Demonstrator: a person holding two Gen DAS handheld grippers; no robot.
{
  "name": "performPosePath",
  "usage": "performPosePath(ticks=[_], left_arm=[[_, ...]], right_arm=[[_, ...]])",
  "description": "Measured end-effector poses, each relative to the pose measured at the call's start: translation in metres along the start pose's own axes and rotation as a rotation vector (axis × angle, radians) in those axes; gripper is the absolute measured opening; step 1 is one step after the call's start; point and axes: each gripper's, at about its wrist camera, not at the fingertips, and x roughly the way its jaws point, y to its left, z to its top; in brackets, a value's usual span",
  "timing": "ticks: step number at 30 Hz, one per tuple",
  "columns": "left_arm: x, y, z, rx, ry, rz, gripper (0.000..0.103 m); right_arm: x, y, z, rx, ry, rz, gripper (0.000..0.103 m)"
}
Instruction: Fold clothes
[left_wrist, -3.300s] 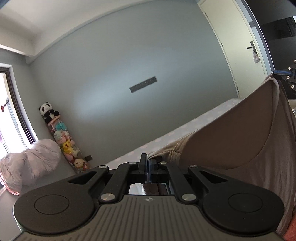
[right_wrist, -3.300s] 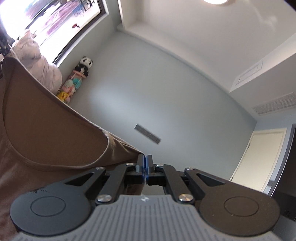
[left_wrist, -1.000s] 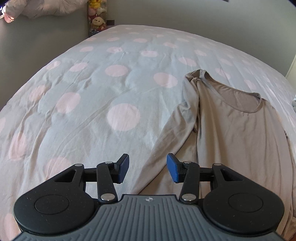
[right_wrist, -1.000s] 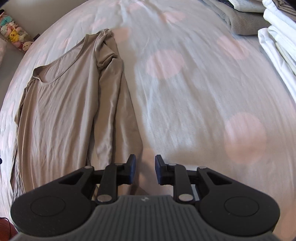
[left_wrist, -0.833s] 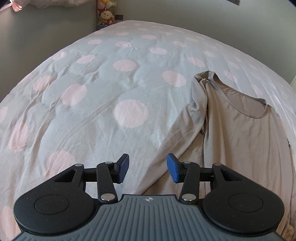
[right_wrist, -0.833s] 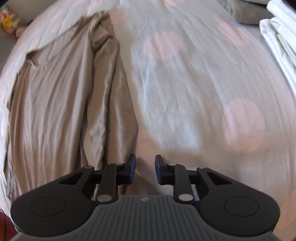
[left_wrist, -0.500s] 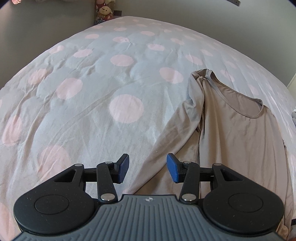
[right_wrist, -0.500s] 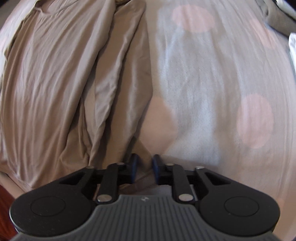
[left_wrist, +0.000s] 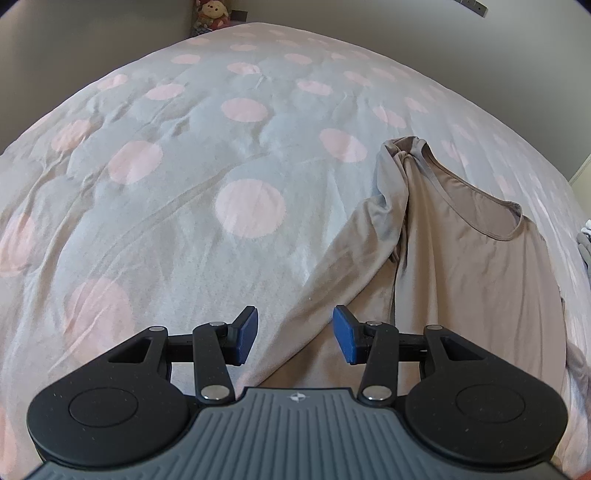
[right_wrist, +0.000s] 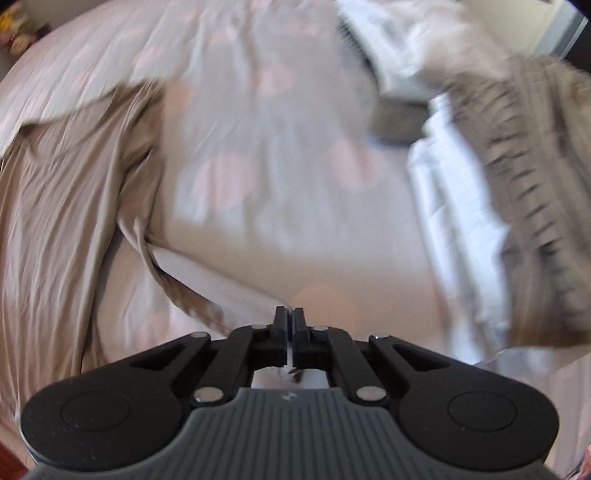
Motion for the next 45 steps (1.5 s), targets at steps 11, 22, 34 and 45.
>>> performPosePath(ticks=[11, 22, 34, 45], left_arm=[[0.002, 0.002, 0.001, -0.017, 0.011, 0.006, 0.043], [0.006, 0.005, -0.001, -0.025, 0.045, 0.029, 0.043], [0.026, 0.008, -0.011, -0.018, 0.183, 0.039, 0.052], [0.027, 0.006, -0.008, -0.017, 0.171, 0.045, 0.001]], right_arm=[[-0.074, -0.059, 0.025, 0.063, -0.208, -0.178, 0.001], [-0.028, -0.050, -0.002, 0.076, -0.149, -0.039, 0.002], [0.055, 0.076, -0.024, 0.198, -0.183, 0.351, 0.007], [0.089, 0.113, -0.025, 0.184, -0.277, 0.317, 0.026]])
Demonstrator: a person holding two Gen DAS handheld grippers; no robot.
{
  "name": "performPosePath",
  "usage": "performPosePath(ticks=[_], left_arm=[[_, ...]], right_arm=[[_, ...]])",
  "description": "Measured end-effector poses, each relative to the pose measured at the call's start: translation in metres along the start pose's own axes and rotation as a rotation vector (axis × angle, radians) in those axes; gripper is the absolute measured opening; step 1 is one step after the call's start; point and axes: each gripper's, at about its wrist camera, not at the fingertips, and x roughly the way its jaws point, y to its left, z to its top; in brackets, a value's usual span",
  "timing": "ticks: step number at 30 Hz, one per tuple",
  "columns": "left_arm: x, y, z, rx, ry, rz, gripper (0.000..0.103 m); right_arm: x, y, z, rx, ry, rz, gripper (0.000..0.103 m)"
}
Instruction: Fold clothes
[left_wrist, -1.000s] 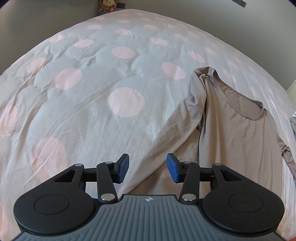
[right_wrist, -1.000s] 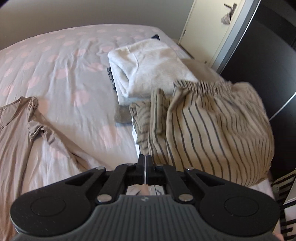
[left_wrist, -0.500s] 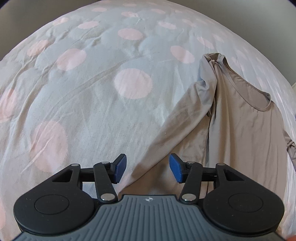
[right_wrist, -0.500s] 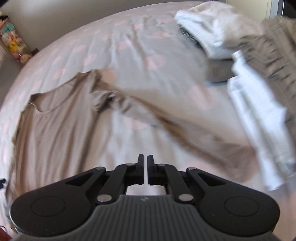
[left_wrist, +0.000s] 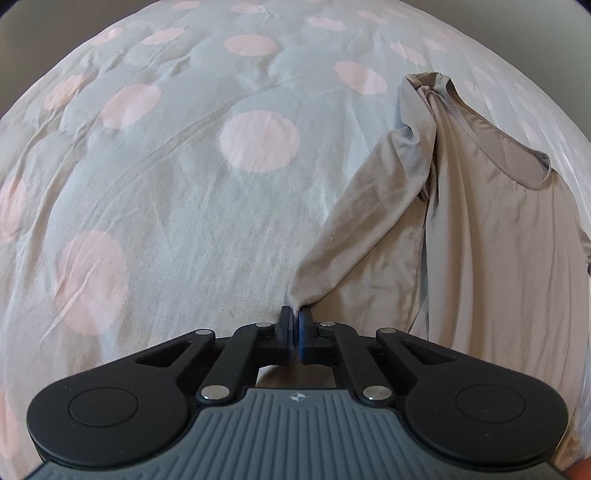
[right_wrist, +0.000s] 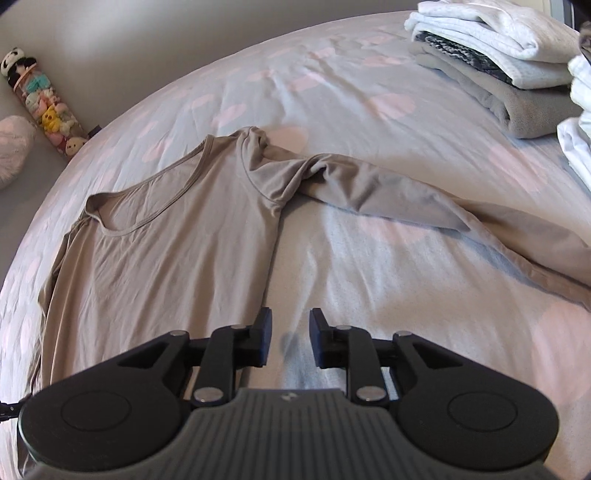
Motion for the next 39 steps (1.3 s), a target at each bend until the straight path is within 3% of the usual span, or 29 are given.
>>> performPosePath(ticks=[3, 11, 21, 24, 28, 31, 33, 35, 39], left_arm=[[-0.011, 0.009, 0.012, -0.042, -0.038, 0.010, 0.000], [-0.048, 0.033, 0.079, 0.041, -0.156, 0.165, 0.000], [-0.019, 0.081, 0.166, 0.080, -0.153, 0.370, 0.000], [0.001, 0.093, 0.182, 0.080, -0.120, 0.415, 0.000], [0.035, 0.097, 0.182, 0.131, -0.038, 0.431, 0.001], [0.047, 0.095, 0.179, 0.146, -0.039, 0.434, 0.004], [0.044, 0.093, 0.179, 0.140, -0.069, 0.407, 0.014], [0.035, 0.084, 0.182, 0.159, -0.122, 0.375, 0.028], [0.021, 0.048, 0.195, 0.245, -0.213, 0.284, 0.037]], right_arm=[[-0.001, -0.008, 0.000, 0.033, -0.013, 0.008, 0.026], [0.004, 0.001, 0.000, -0.020, -0.025, 0.021, 0.026], [0.012, 0.007, 0.002, -0.066, -0.061, -0.003, 0.026], [0.017, 0.007, 0.003, -0.070, -0.058, -0.009, 0.026], [0.026, 0.009, 0.004, -0.081, -0.045, -0.015, 0.026], [0.025, 0.009, 0.005, -0.082, -0.052, -0.011, 0.026], [0.021, 0.008, 0.006, -0.083, -0.070, -0.004, 0.026], [0.015, 0.009, 0.010, -0.092, -0.091, 0.005, 0.034], [0.017, 0.011, 0.032, -0.137, -0.093, 0.026, 0.037]])
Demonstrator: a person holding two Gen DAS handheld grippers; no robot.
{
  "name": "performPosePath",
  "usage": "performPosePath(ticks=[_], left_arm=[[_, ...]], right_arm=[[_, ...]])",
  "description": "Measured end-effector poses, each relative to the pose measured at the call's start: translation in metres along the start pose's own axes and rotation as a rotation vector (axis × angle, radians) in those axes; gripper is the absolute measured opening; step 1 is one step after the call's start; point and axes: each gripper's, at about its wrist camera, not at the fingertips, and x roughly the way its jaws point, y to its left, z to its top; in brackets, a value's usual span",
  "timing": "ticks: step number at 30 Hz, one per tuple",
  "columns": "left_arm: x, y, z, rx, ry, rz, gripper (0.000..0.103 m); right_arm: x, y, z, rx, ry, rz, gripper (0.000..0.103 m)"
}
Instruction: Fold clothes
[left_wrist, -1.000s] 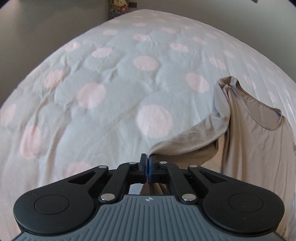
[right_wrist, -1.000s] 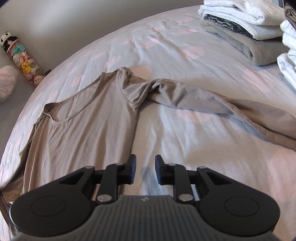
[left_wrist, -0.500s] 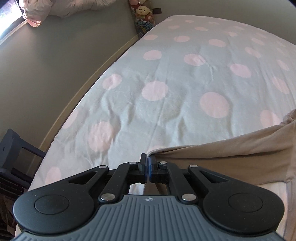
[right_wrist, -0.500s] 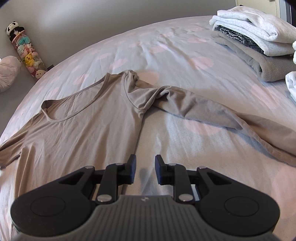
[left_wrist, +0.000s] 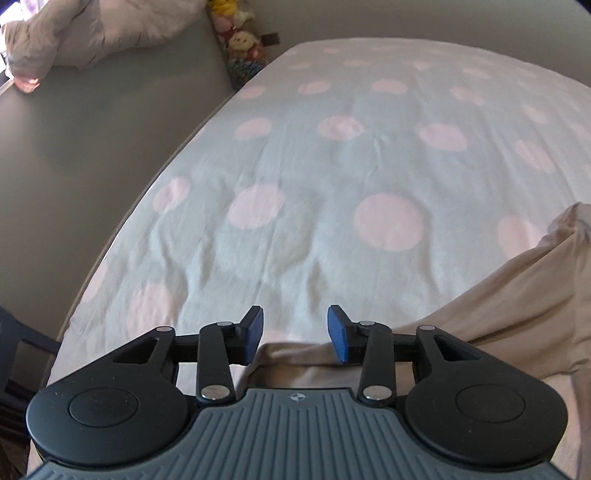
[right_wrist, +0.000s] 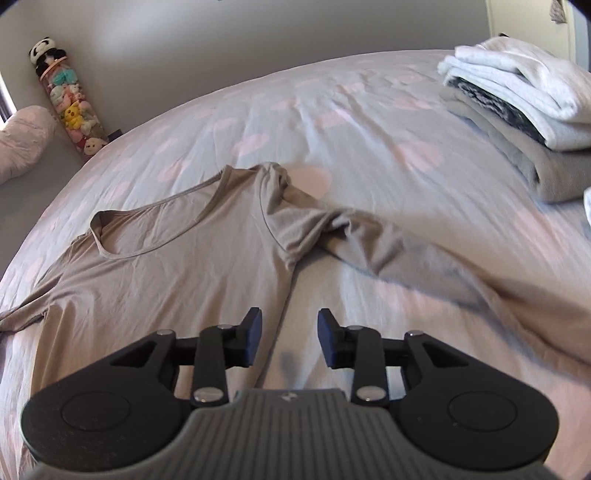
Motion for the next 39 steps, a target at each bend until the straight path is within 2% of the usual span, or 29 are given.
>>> performPosePath(ticks=[3, 7, 11, 16, 22, 24, 25, 26, 28, 29, 33, 36, 39], left_arm=[[-0.005, -0.034, 0.018, 0.064, -0.047, -0.103, 0.037], [0.003, -0.087, 0.032, 0.162, -0.073, -0.192, 0.038], [0.021, -0.131, 0.037, 0.224, -0.081, -0.280, 0.039], [0.049, -0.172, 0.039, 0.285, -0.065, -0.295, 0.040], [0.067, -0.183, 0.039, 0.237, -0.069, -0.329, 0.039], [0.067, -0.185, 0.039, 0.218, -0.078, -0.343, 0.028], [0.065, -0.187, 0.038, 0.217, -0.081, -0.349, 0.015], [0.062, -0.190, 0.038, 0.225, -0.087, -0.349, 0.005], [0.058, -0.195, 0.039, 0.232, -0.093, -0.317, 0.000], [0.056, -0.198, 0.041, 0.234, -0.095, -0.296, 0.000], [0.052, -0.194, 0.051, 0.194, -0.117, -0.203, 0.000], [0.060, -0.189, 0.059, 0.181, -0.087, -0.159, 0.000], [0.067, -0.193, 0.057, 0.209, -0.063, -0.166, 0.000]], right_arm=[[0.012, -0.003, 0.028, -0.025, -0.008, 0.017, 0.037], [0.035, -0.003, 0.069, -0.098, -0.047, 0.020, 0.036], [0.070, -0.008, 0.101, -0.143, -0.035, 0.037, 0.036], [0.112, -0.013, 0.120, -0.183, 0.013, 0.024, 0.036], [0.146, -0.018, 0.117, -0.204, 0.083, 0.059, 0.036], [0.149, -0.017, 0.113, -0.217, 0.088, 0.065, 0.031], [0.150, -0.014, 0.110, -0.234, 0.088, 0.058, 0.023], [0.151, -0.012, 0.108, -0.250, 0.088, 0.051, 0.012], [0.150, -0.007, 0.109, -0.272, 0.086, 0.018, 0.001], [0.148, -0.007, 0.111, -0.273, 0.080, 0.005, 0.001], [0.137, -0.016, 0.125, -0.275, 0.004, -0.149, 0.001], [0.140, -0.030, 0.135, -0.227, 0.021, -0.153, 0.001], [0.148, -0.034, 0.135, -0.224, 0.065, -0.108, 0.001]])
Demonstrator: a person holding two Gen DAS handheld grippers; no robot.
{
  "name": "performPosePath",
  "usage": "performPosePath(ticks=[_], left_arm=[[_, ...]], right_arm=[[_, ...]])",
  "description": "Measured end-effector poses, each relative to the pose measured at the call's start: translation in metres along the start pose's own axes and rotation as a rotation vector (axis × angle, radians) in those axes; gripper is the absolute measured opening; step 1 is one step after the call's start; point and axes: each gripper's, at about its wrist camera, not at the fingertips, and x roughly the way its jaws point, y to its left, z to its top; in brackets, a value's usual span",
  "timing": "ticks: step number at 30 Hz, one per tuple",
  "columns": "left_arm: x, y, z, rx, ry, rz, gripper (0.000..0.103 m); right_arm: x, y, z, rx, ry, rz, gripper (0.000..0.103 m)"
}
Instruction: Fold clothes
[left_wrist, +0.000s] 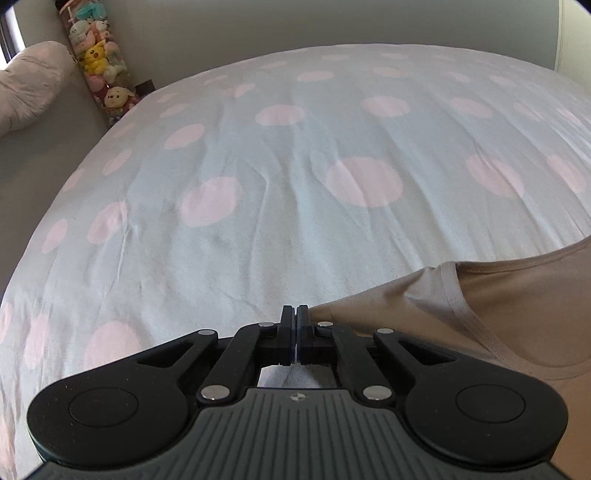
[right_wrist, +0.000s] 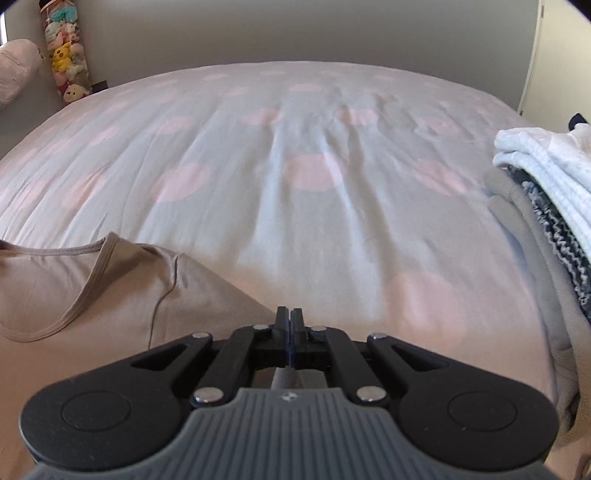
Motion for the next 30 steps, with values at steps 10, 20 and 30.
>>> performPosePath(ticks=[10, 20, 30], left_arm=[[0.002, 0.005, 0.000, -0.004, -0.048, -0.067, 0.024], [0.007, 0.005, -0.008, -0.047, -0.089, -0.107, 0.023], [-0.021, -0.008, 0.003, -0.064, -0.175, -0.060, 0.000]], right_arm=[[0.009, 0.026, 0.028, -0.082, -0.072, 0.137, 0.023], [0.050, 0.046, 0.033, -0.027, -0.012, 0.246, 0.027], [0.012, 0.066, 0.040, -0.106, -0.157, 0.118, 0.004]])
